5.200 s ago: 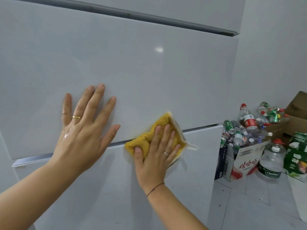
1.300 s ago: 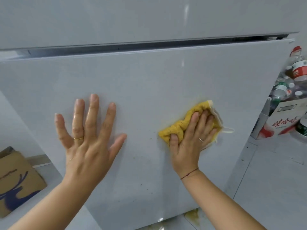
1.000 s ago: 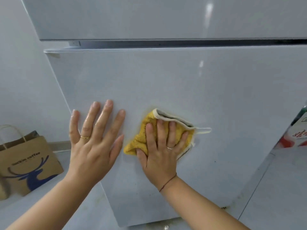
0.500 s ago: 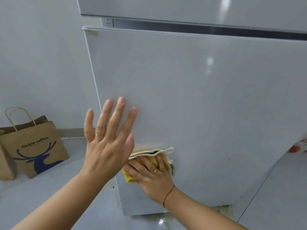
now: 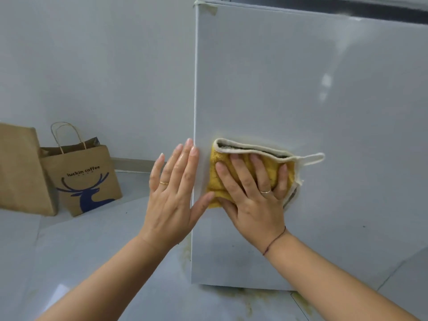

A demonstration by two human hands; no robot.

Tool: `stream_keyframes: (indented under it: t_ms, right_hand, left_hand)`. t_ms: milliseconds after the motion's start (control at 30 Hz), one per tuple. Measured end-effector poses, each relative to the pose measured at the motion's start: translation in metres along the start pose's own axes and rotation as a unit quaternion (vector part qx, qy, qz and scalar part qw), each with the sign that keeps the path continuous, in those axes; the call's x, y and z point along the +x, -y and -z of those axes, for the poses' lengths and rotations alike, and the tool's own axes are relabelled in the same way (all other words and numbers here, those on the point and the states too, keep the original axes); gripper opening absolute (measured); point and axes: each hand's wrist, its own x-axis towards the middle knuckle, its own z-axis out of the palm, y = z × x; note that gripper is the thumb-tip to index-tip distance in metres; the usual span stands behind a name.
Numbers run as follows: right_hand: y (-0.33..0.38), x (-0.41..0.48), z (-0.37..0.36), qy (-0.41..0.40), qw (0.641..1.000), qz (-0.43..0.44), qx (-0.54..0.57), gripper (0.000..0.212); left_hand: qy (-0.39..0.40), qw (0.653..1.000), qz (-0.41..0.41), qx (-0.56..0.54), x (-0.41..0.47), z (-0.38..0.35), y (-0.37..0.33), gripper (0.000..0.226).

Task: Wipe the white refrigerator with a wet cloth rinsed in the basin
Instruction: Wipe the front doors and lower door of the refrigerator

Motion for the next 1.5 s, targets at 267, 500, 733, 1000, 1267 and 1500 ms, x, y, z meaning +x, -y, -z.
stream_keyframes:
  t_ms: [267,500,733,1000,1267,1500]
  right_hand:
    - [0.04,-0.075,-0.04,0.045,0.995,0.066,-0.053,0.077]
    - [0.06,-0.142,-0.071,0.098,0.983,0.134,-0.077,0.084]
    - [0.058,-0.184,-0.086,0.148,0.967,0.201,-0.052,0.057]
    - [0.025,-0.184,-0.072,0.155,0.95,0.272,-0.012,0.049]
    - [-0.081,-0.114,-0.012,0.018,0.996,0.088,-0.022,0.062]
    - [-0.091,-0.145,-0.019,0.019,0.999,-0.012,-0.034,0.068]
  left_hand:
    - [-0.023,0.997,0.004,-0.067,0.001,-0.005,0.0,0.058]
    - [0.028,0.998,0.013,-0.051,-0.021,-0.015,0.006,0.076]
    - [0.074,0.993,0.041,-0.077,-0.076,-0.044,-0.011,0.086]
    - [0.058,0.991,0.099,-0.074,-0.106,-0.07,-0.026,0.095]
    - [0.016,0.994,0.109,0.018,-0.103,-0.08,-0.039,0.093]
    - [0.0,0.994,-0.06,0.095,-0.09,-0.1,-0.09,0.09]
